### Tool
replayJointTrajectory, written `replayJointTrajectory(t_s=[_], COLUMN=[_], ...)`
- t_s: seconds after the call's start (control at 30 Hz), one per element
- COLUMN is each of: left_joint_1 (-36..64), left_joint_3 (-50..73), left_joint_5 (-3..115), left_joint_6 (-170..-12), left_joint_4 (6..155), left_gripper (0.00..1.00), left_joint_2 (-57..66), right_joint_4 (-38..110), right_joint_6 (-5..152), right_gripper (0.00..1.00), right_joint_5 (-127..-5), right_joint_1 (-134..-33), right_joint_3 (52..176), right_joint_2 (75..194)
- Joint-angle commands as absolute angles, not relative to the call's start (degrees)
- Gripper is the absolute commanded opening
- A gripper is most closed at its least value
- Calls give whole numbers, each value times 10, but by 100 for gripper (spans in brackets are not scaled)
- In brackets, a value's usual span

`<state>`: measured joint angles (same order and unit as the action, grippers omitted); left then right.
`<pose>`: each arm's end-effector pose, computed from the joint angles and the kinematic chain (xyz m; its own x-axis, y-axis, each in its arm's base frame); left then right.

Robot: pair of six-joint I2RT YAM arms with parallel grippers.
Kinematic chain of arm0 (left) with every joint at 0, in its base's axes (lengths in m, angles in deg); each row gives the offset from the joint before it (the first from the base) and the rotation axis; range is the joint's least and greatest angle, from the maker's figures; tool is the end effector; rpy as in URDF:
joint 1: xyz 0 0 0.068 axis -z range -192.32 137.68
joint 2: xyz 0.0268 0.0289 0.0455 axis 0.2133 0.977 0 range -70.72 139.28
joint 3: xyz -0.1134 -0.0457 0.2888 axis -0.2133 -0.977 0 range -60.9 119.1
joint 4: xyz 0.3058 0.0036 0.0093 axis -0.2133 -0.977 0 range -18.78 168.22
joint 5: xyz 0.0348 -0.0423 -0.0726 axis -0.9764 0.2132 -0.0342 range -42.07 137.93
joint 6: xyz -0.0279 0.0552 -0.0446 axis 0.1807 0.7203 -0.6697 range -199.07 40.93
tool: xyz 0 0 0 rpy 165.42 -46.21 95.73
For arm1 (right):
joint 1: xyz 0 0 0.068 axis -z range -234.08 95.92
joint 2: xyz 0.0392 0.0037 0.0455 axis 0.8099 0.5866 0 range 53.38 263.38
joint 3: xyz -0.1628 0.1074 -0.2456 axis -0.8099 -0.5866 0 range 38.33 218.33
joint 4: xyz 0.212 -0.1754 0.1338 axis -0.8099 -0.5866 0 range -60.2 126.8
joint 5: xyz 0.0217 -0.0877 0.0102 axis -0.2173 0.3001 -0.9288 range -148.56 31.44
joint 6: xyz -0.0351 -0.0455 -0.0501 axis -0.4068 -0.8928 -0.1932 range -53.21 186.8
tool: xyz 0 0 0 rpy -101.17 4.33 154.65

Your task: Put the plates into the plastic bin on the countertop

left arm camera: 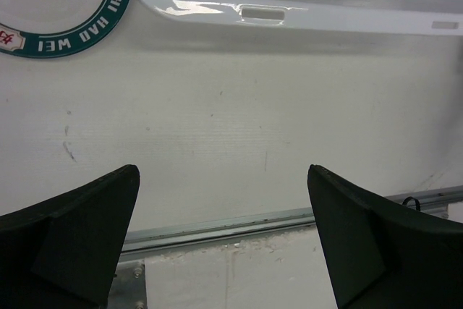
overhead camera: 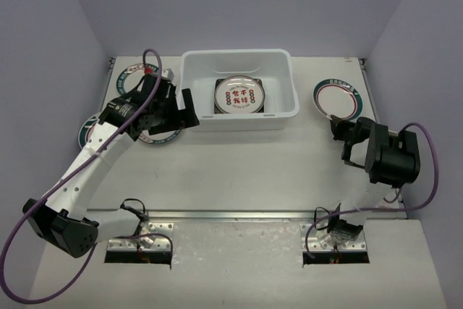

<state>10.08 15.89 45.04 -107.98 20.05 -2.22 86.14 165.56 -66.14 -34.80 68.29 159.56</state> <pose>0.2578 -0.1027 0.3937 -0.7884 -0.1973 -0.5827 -0.0349 0.9600 -0.2778 0.3390 -0.1096 0.0756 0.2789 0.9403 0.1949 0.3887 -0.2961 0.8725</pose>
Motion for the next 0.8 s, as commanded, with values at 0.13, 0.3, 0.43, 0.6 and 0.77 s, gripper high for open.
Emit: replayJointTrajectory(t_s=[0.13, 0.3, 0.43, 0.6, 0.77], left_joint_1=[94, 95, 95, 95, 95], left_joint_3=[181, 173, 166, 175, 175], left_joint_5=[511, 520, 514, 461, 431], left_joint_6=[-1051, -1049, -1048, -1061, -1090], left_joint_4=[271, 282, 287, 280, 288], left_gripper=[100, 100, 100, 100, 100], left_joint_2=[-7, -12, -15, -17, -38], right_joint_4=[936, 905, 800, 516, 376], right_joint_6=[1683, 1674, 1629, 1454, 1334], right_gripper=[0, 0, 0, 0, 0], right_joint_5=[-653, -714, -769, -745, -730], right_joint_1=[-356, -369, -422, -548, -618], right_joint_3=[588, 594, 646, 818, 990], right_joint_2=[1385, 1319, 1274, 1247, 1347])
